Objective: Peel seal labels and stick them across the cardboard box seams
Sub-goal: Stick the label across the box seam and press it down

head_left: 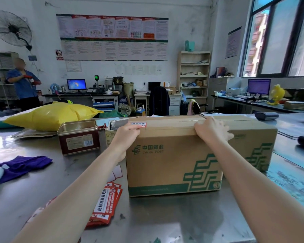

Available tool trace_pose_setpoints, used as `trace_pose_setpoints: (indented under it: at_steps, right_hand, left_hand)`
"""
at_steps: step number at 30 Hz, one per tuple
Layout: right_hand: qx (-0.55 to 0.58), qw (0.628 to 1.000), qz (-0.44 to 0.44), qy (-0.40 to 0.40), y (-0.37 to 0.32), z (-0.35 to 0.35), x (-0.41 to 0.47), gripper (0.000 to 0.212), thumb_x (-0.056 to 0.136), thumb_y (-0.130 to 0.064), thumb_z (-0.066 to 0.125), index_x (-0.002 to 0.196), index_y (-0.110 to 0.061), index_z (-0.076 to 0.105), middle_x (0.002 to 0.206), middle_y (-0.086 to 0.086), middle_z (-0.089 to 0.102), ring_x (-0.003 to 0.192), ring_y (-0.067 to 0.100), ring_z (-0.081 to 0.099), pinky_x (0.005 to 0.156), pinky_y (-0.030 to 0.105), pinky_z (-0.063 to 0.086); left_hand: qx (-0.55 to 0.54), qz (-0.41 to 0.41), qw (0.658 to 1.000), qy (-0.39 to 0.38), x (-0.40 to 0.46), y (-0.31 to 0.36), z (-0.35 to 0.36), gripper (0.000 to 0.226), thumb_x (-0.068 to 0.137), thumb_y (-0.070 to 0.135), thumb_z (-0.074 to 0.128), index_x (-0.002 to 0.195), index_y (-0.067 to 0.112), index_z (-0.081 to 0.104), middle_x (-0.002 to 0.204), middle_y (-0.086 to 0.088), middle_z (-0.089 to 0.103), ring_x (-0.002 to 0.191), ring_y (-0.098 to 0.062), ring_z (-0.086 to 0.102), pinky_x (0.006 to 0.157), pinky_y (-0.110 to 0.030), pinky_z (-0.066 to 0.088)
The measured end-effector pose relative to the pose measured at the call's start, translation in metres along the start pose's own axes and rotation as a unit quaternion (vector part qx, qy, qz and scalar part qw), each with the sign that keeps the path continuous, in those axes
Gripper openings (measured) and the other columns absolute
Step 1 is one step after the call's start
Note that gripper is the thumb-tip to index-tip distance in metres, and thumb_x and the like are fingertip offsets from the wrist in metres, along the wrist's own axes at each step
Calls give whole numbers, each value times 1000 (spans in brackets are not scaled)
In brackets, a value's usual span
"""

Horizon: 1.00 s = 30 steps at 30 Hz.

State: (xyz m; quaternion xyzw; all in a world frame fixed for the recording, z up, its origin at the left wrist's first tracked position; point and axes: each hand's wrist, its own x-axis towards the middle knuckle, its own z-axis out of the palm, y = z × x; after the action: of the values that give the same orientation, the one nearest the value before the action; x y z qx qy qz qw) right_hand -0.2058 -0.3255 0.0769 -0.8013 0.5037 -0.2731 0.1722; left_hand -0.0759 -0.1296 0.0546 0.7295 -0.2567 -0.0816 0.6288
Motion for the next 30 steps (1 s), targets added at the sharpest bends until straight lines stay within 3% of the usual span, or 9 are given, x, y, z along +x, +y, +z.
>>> trace_pose_setpoints:
  at_steps: [2, 7, 13, 16, 19, 23, 25, 28, 30]
  right_hand:
    - [-2, 1000, -5, -4, 6, -6, -7, 36, 86, -36, 39, 111, -11, 51, 129, 20, 44, 119, 37, 36, 95, 48, 29]
    - [-6, 1000, -18, -1, 16, -14, -27, 37, 85, -34, 39, 112, -12, 50, 130, 21, 43, 121, 36, 35, 96, 48, 28]
    - [-70, 995, -43, -48, 18, -24, -41, 49, 87, -36, 31, 130, -15, 42, 141, 23, 33, 132, 38, 25, 104, 55, 22]
    - [-114, 986, -120, 10, 9, -28, -51, 37, 88, -21, 39, 123, -13, 49, 143, 20, 34, 136, 35, 20, 107, 57, 19]
    - [33, 951, -298, 78, -10, -19, -79, 29, 90, -12, 42, 116, -11, 56, 128, 12, 50, 118, 27, 44, 99, 45, 37]
    - [190, 851, -485, -65, -45, 4, -146, 24, 93, -8, 43, 110, -10, 59, 113, 5, 60, 87, 11, 56, 80, 20, 47]
    - [194, 813, -537, -116, -52, 25, -172, 22, 92, -7, 46, 107, -10, 62, 109, 3, 62, 95, 11, 56, 86, 19, 44]
    - [173, 786, -571, -162, -58, 75, -203, 23, 89, -4, 47, 105, -8, 63, 108, 7, 63, 100, 18, 57, 88, 28, 46]
    - [129, 804, -542, -207, -59, 106, -215, 26, 91, -6, 43, 112, -8, 59, 113, 9, 61, 105, 23, 55, 88, 33, 45]
  left_hand:
    - [-5, -7, 1000, -4, -10, 1, 1, 33, 92, 12, 47, 119, 20, 64, 143, -1, 42, 126, -25, 43, 109, -47, 33]
    - [-18, -7, 1000, 6, -34, 3, -5, 36, 92, 10, 46, 124, 21, 61, 145, 4, 38, 121, -21, 45, 99, -36, 41]
    - [-10, 25, 1000, 10, -53, 9, -5, 45, 96, 18, 44, 140, 28, 42, 135, 6, 46, 107, -12, 49, 79, -25, 41]
    - [-17, 32, 999, 16, -55, 12, -13, 49, 96, 27, 44, 144, 30, 34, 145, 4, 39, 121, -14, 43, 98, -33, 39]
    - [6, 31, 998, 55, -56, 11, -31, 46, 95, 29, 45, 141, 27, 39, 145, 2, 38, 130, -19, 37, 108, -42, 32]
    - [33, 25, 995, 90, -64, -4, -61, 31, 95, 21, 43, 123, 18, 56, 125, -1, 52, 117, -17, 46, 98, -37, 40]
    - [64, 18, 993, 96, -67, -18, -74, 25, 95, 15, 44, 113, 16, 60, 115, -2, 56, 104, -15, 50, 82, -29, 42]
    - [118, -10, 988, 102, -70, -48, -96, 21, 92, 10, 46, 104, 19, 62, 112, -4, 62, 98, -15, 56, 81, -30, 46]
    - [148, -44, 985, 79, -71, -70, -106, 25, 91, 7, 48, 108, 18, 62, 113, -6, 63, 103, -19, 58, 88, -32, 48]
